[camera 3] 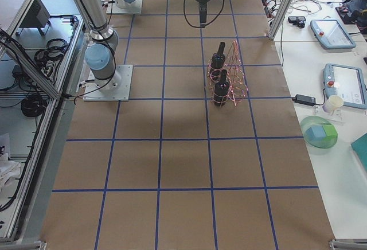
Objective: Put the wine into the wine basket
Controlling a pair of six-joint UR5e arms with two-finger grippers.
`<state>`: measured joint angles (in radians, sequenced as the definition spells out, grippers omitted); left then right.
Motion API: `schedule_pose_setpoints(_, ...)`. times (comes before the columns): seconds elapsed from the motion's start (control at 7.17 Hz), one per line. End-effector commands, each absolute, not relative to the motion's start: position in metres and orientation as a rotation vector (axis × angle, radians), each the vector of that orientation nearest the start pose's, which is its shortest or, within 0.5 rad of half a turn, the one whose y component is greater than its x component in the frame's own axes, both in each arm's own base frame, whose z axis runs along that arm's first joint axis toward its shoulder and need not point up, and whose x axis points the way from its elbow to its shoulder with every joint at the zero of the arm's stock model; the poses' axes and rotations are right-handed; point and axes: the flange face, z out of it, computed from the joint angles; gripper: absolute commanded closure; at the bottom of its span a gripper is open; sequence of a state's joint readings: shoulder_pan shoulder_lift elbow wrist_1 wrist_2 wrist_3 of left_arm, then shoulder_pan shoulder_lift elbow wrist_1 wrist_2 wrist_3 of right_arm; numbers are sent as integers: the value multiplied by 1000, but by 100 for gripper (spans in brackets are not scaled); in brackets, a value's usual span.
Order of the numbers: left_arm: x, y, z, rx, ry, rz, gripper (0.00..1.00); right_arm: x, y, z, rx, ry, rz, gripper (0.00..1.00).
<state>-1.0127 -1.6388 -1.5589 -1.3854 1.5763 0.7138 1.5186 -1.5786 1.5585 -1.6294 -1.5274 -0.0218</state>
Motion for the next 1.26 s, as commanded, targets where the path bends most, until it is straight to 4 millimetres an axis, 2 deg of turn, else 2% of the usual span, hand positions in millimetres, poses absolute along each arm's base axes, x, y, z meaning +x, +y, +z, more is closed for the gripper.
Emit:
schedule_pose_setpoints(0.0,257,-514,445,66,3008,-216,0,120,-499,508,23,3024,-128,0)
schedule_pose_setpoints(0.14,269,-522,424,48,3064,-249,0,120,-495,503,27,3024,-61,0)
schedule_pose_setpoints(0.28,270,-534,404,55,3127,-304,0,120,-494,501,26,3026,-40,0)
schedule_pose_setpoints(0.42,275,-542,390,61,3106,-344,0,120,-493,501,26,3029,-40,0)
schedule_pose_setpoints(0.84,282,-560,373,133,3088,-486,0,118,-494,501,26,3039,-39,0)
schedule_pose_setpoints(1.12,278,-558,361,156,3097,-465,0,116,-494,501,26,3041,-37,0)
